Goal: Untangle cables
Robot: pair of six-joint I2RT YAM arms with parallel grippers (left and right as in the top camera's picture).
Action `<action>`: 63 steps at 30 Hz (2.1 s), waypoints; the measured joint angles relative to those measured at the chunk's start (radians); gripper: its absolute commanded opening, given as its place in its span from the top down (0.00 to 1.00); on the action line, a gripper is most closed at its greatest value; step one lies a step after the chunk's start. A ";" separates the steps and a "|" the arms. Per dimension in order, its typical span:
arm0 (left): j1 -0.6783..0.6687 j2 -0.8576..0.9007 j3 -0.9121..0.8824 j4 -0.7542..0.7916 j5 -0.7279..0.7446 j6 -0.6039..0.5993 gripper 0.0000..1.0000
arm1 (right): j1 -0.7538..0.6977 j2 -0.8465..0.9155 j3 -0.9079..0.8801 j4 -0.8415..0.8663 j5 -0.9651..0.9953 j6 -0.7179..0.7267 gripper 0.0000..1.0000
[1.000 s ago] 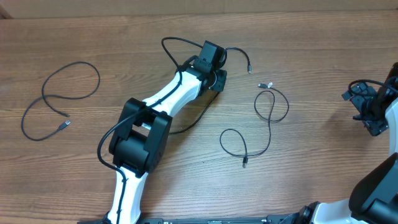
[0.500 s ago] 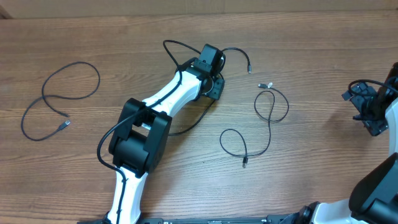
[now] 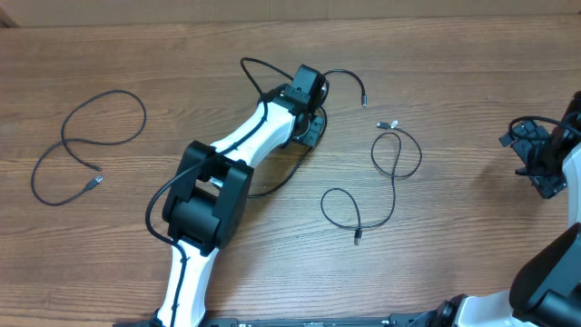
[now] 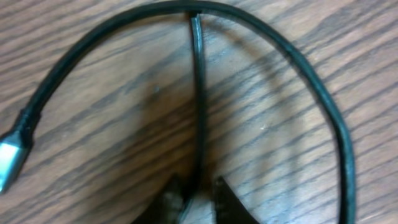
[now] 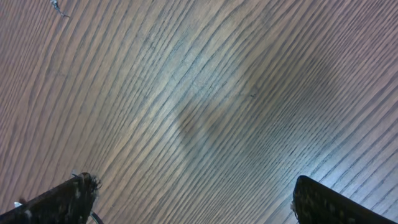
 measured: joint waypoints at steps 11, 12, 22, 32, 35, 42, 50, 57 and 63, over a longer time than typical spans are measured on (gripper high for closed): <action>0.019 -0.002 0.043 -0.363 0.008 0.004 0.96 | 0.000 0.000 0.000 0.000 0.000 0.000 0.00; 0.023 -0.002 0.043 -0.400 0.014 0.004 0.96 | 0.000 0.000 0.000 0.000 0.000 0.000 0.00; 0.126 0.009 0.044 -0.568 0.127 0.008 0.84 | 0.000 0.000 0.000 0.001 0.000 0.000 0.00; 0.232 0.061 0.206 -0.737 0.147 0.020 0.67 | 0.000 0.000 0.000 0.000 0.000 0.000 0.00; 0.230 0.061 0.238 -0.763 0.163 0.064 0.54 | 0.000 0.000 0.000 0.000 0.000 0.000 0.00; 0.229 0.061 0.240 -0.773 0.244 0.146 0.42 | 0.000 0.000 0.000 0.000 0.000 0.000 0.00; 0.224 0.061 0.227 -0.727 0.270 0.165 0.37 | 0.000 0.000 0.000 0.001 0.001 0.000 0.00; 0.194 0.061 0.168 -0.666 0.272 0.164 0.44 | 0.000 0.000 0.000 0.000 0.001 0.000 0.00; 0.183 0.061 0.155 -0.631 0.274 0.164 0.42 | 0.000 0.000 0.000 0.000 0.000 0.000 0.00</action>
